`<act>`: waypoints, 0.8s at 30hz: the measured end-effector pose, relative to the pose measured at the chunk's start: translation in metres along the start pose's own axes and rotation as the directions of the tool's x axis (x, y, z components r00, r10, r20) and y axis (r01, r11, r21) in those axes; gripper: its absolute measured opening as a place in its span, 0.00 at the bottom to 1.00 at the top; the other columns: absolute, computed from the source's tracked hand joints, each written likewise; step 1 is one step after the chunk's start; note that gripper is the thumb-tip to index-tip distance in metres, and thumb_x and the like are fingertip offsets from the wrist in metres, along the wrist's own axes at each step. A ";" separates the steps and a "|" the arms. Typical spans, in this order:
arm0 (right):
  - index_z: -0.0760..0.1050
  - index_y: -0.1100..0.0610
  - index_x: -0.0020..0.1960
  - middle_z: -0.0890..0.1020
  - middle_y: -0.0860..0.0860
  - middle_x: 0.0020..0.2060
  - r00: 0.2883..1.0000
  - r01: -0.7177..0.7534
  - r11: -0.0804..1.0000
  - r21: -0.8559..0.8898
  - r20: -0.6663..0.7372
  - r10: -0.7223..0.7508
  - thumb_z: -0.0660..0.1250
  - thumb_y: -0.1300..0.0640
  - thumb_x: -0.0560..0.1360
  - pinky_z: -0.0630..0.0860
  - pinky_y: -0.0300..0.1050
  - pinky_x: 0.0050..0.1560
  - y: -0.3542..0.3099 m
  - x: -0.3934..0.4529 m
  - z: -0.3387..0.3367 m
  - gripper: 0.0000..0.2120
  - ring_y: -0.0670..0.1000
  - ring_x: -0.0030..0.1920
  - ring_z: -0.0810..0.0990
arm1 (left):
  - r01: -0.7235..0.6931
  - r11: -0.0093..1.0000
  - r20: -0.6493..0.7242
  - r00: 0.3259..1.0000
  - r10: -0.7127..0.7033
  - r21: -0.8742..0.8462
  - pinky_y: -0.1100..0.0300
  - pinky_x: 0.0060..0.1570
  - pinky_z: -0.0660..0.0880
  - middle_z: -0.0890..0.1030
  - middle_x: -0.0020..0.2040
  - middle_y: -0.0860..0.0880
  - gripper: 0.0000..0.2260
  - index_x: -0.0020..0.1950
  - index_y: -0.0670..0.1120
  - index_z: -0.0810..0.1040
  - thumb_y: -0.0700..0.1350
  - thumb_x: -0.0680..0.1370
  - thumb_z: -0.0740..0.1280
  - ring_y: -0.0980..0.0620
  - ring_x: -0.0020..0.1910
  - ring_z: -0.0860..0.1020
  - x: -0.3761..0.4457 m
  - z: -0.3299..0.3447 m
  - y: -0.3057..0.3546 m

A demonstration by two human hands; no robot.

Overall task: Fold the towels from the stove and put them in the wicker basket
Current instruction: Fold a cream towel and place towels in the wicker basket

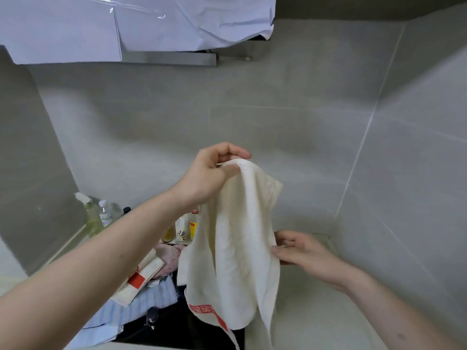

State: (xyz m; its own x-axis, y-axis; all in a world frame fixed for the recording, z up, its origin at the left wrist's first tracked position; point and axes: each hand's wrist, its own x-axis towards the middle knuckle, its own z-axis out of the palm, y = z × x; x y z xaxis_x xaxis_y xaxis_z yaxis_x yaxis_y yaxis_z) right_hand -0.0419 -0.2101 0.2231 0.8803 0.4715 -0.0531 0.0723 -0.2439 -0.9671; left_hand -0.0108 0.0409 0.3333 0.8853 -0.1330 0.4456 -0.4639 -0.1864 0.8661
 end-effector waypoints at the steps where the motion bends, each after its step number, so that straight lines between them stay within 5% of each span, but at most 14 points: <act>1: 0.80 0.55 0.63 0.85 0.50 0.58 1.000 -0.009 0.999 -0.051 0.029 0.010 0.75 0.46 0.73 0.77 0.46 0.64 0.002 -0.004 0.001 0.22 0.51 0.61 0.83 | 0.003 1.000 -0.015 1.000 -0.003 0.005 0.68 0.43 0.75 0.84 0.43 0.54 0.13 0.53 0.48 0.82 0.31 0.80 0.65 0.57 0.40 0.80 0.001 0.004 0.001; 3: 0.81 0.53 0.60 0.86 0.47 0.56 0.997 -0.039 0.990 -0.133 0.064 0.048 0.75 0.50 0.75 0.76 0.42 0.64 0.008 -0.010 0.009 0.16 0.48 0.59 0.84 | -0.006 0.999 -0.007 1.000 0.006 0.042 0.68 0.45 0.75 0.84 0.43 0.54 0.14 0.54 0.48 0.82 0.30 0.79 0.63 0.58 0.41 0.80 0.002 0.017 0.005; 6: 0.83 0.53 0.49 0.88 0.50 0.47 0.995 -0.070 0.982 -0.173 -0.084 0.056 0.73 0.51 0.77 0.77 0.46 0.60 0.022 -0.006 0.015 0.06 0.49 0.53 0.86 | -0.033 0.996 0.026 0.999 0.031 0.082 0.66 0.48 0.75 0.84 0.43 0.55 0.15 0.53 0.50 0.82 0.31 0.79 0.63 0.57 0.42 0.80 0.006 0.028 0.007; 9: 0.79 0.60 0.46 0.87 0.54 0.44 0.963 -0.112 0.991 -0.070 -0.252 0.091 0.66 0.56 0.81 0.77 0.50 0.56 0.030 0.000 0.002 0.09 0.51 0.48 0.86 | -0.003 0.998 0.022 1.000 0.001 0.069 0.60 0.50 0.75 0.85 0.45 0.54 0.12 0.52 0.54 0.83 0.36 0.80 0.68 0.54 0.44 0.80 0.014 0.025 0.002; 12: 0.74 0.52 0.42 0.80 0.52 0.36 0.929 -0.084 0.996 -0.022 -0.363 0.070 0.60 0.57 0.84 0.73 0.48 0.46 0.027 0.002 -0.013 0.12 0.51 0.39 0.78 | 0.043 0.997 0.039 0.998 -0.045 0.071 0.61 0.49 0.75 0.84 0.48 0.51 0.09 0.52 0.53 0.83 0.39 0.80 0.69 0.55 0.44 0.79 0.020 0.023 -0.002; 15: 0.74 0.53 0.42 0.77 0.51 0.37 0.822 0.004 0.997 -0.082 -0.567 -0.050 0.60 0.57 0.85 0.67 0.46 0.44 0.012 0.009 -0.030 0.12 0.50 0.41 0.73 | 0.063 0.964 0.146 0.984 -0.103 0.257 0.67 0.40 0.73 0.80 0.47 0.50 0.09 0.55 0.50 0.80 0.37 0.80 0.67 0.54 0.40 0.77 0.024 0.018 -0.012; 18: 0.76 0.54 0.43 0.80 0.51 0.39 0.763 0.095 0.992 -0.085 -0.634 -0.127 0.62 0.55 0.84 0.71 0.45 0.44 -0.015 0.013 -0.044 0.12 0.50 0.41 0.76 | 0.149 0.826 0.334 0.865 -0.376 0.543 0.62 0.34 0.73 0.79 0.47 0.47 0.15 0.58 0.50 0.78 0.38 0.74 0.62 0.50 0.38 0.76 0.019 0.008 -0.030; 21: 0.79 0.56 0.46 0.84 0.53 0.41 0.836 0.106 0.980 -0.171 -0.519 -0.181 0.65 0.53 0.82 0.72 0.46 0.47 -0.029 0.017 -0.051 0.10 0.49 0.43 0.79 | 0.214 0.661 0.371 0.686 -0.626 0.720 0.58 0.37 0.76 0.80 0.51 0.48 0.20 0.64 0.49 0.74 0.35 0.75 0.59 0.48 0.41 0.78 0.009 0.007 -0.040; 24: 0.79 0.53 0.44 0.81 0.51 0.36 0.887 0.086 0.961 -0.261 -0.419 -0.193 0.66 0.52 0.81 0.67 0.45 0.43 -0.039 0.023 -0.051 0.09 0.49 0.38 0.75 | 0.184 0.665 0.403 0.669 -0.624 0.724 0.58 0.43 0.80 0.78 0.58 0.52 0.24 0.72 0.51 0.67 0.40 0.77 0.66 0.49 0.48 0.80 0.007 0.020 -0.040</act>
State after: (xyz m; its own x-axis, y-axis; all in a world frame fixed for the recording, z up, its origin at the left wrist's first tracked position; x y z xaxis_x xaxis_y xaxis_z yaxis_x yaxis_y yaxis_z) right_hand -0.0010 -0.2328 0.2718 0.9634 0.1100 0.2443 0.2679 -0.4150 -0.8695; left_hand 0.0132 0.0280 0.2978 0.8690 -0.3653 -0.3337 -0.1690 -0.8531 0.4937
